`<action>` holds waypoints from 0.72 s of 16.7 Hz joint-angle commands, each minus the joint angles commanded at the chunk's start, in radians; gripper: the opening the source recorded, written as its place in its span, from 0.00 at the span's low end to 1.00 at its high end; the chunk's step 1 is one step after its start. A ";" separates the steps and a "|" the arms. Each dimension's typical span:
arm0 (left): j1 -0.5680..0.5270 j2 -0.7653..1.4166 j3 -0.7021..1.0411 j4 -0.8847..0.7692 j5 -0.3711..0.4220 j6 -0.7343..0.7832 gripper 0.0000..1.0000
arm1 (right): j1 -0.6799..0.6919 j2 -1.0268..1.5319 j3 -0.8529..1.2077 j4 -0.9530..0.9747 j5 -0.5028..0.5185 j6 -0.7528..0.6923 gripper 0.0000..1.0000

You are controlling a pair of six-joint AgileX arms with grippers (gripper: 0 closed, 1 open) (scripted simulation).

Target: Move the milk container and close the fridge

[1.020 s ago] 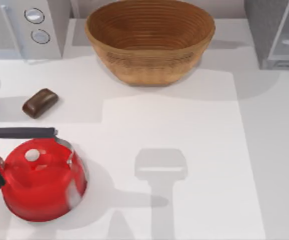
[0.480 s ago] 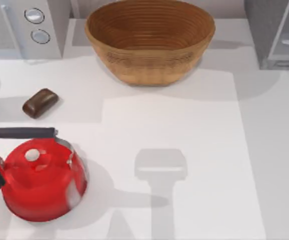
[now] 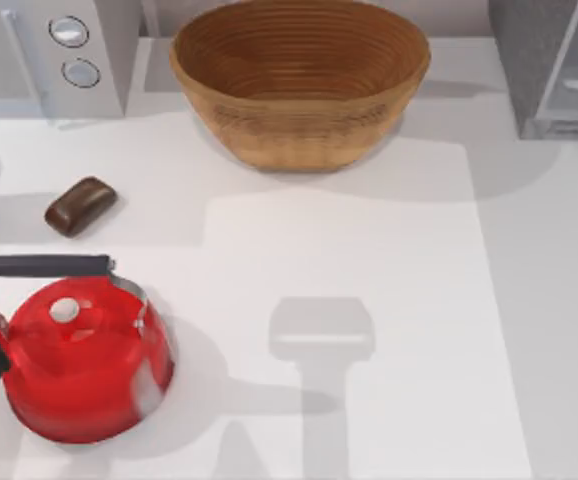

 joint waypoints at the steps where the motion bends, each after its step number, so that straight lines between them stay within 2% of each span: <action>1: 0.000 0.000 0.000 0.000 0.000 0.000 1.00 | 0.046 -0.004 -0.005 0.075 0.011 0.086 1.00; 6: 0.000 0.000 0.000 0.000 0.000 0.000 1.00 | 0.205 -0.037 -0.034 0.375 0.055 0.407 1.00; 9: 0.000 0.000 0.000 0.000 0.000 0.000 1.00 | 0.239 -0.050 -0.043 0.453 0.065 0.478 1.00; 12: 0.000 0.000 0.000 0.000 0.000 0.000 1.00 | 0.240 -0.050 -0.044 0.458 0.066 0.482 1.00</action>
